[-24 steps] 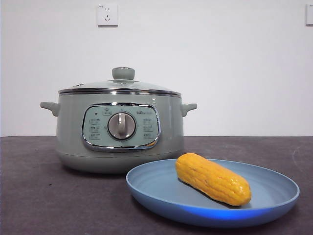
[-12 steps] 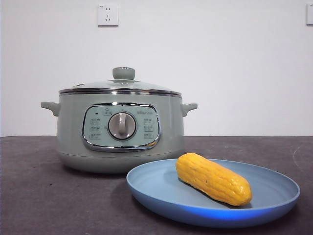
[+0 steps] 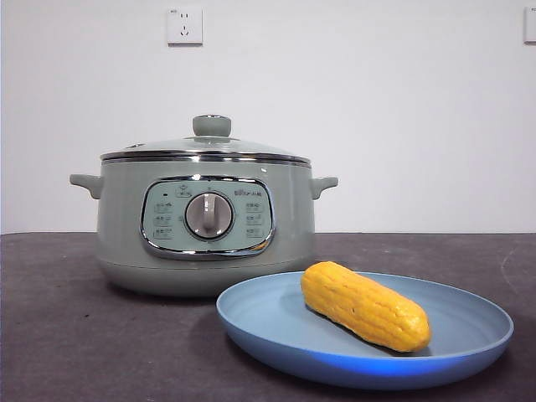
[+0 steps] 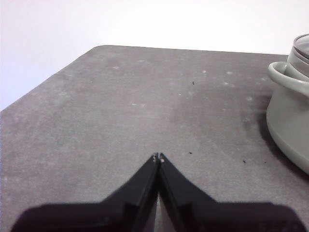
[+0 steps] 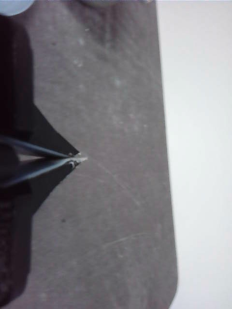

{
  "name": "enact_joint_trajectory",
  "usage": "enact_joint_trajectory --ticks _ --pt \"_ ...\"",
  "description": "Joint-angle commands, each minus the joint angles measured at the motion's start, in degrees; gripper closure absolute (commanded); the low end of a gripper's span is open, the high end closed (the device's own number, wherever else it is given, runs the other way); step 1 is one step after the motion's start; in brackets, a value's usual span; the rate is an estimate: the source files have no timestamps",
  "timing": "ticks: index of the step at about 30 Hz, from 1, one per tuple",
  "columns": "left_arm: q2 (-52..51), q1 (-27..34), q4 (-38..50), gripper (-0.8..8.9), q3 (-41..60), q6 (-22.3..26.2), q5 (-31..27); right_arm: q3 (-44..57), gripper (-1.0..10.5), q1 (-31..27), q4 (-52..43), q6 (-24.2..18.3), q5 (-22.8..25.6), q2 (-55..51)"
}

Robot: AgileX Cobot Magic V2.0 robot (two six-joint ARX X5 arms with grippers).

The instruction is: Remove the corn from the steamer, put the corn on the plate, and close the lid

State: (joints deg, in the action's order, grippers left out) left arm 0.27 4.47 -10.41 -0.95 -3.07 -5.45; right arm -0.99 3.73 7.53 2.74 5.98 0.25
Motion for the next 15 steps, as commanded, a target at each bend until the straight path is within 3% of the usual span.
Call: enact_joint_trajectory --ticks 1,15 --pt "-0.1 0.1 0.5 8.17 0.8 -0.3 -0.2 0.7 9.5 0.0 1.6 -0.5 0.0 -0.2" --pt "-0.1 0.1 0.5 8.17 0.8 -0.3 -0.2 0.7 9.5 0.0 2.0 -0.7 0.2 -0.2"
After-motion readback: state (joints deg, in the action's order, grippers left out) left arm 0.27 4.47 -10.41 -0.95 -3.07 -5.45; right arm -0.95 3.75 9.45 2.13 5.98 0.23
